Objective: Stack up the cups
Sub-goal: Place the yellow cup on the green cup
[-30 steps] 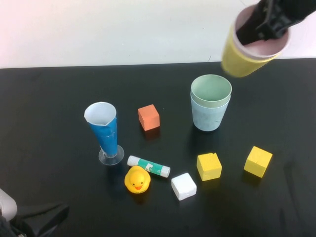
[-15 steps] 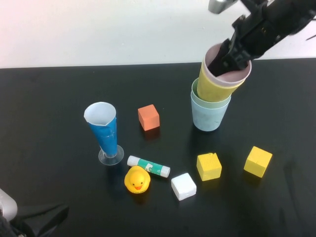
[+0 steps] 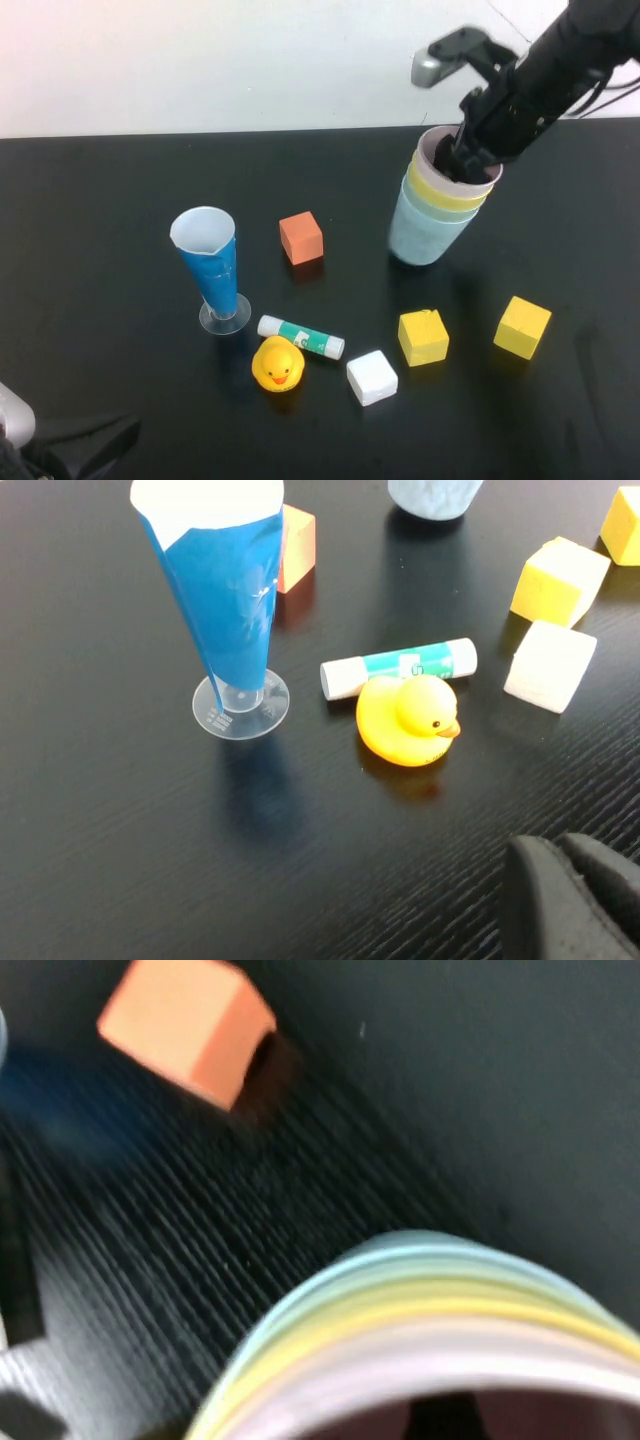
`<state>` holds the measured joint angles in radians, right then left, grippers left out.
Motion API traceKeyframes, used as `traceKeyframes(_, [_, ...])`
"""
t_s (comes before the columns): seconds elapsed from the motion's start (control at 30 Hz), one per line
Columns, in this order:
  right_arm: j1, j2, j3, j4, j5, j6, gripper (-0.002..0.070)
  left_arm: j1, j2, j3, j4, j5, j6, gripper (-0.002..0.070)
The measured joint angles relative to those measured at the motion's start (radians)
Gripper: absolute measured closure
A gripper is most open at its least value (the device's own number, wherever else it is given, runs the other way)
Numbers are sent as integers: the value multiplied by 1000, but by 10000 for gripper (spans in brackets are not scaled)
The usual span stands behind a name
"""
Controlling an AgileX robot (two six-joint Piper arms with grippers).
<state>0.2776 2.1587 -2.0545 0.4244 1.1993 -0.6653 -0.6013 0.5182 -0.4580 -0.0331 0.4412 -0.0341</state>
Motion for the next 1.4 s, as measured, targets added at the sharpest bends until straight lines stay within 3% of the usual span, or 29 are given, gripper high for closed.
traceKeyframes(0.07, [0, 18, 0, 0, 16, 3, 286, 0, 0, 0, 0, 2, -2, 673])
traceKeyframes(0.17, [0, 25, -4, 2, 27, 9, 412, 0, 0, 0, 0, 7, -1, 673])
traceKeyframes(0.2, [0, 28, -3, 11, 29, 12, 423, 0, 0, 0, -1, 7, -1, 673])
traceKeyframes(0.53, [19, -67, -18, -3, 34, 10, 441, 0, 0, 0, -18, 19, -1, 673])
traceKeyframes(0.77, [131, -170, -30, -139, 44, 19, 441, 0, 0, 21, -28, 19, -1, 673])
traceKeyframes(0.93, [195, -149, -30, -139, 46, 67, 442, 0, 0, 39, -54, 22, -1, 674])
traceKeyframes(1.4, [199, -57, -20, -124, 46, 127, 442, 0, 0, 40, -112, 44, -1, 674])
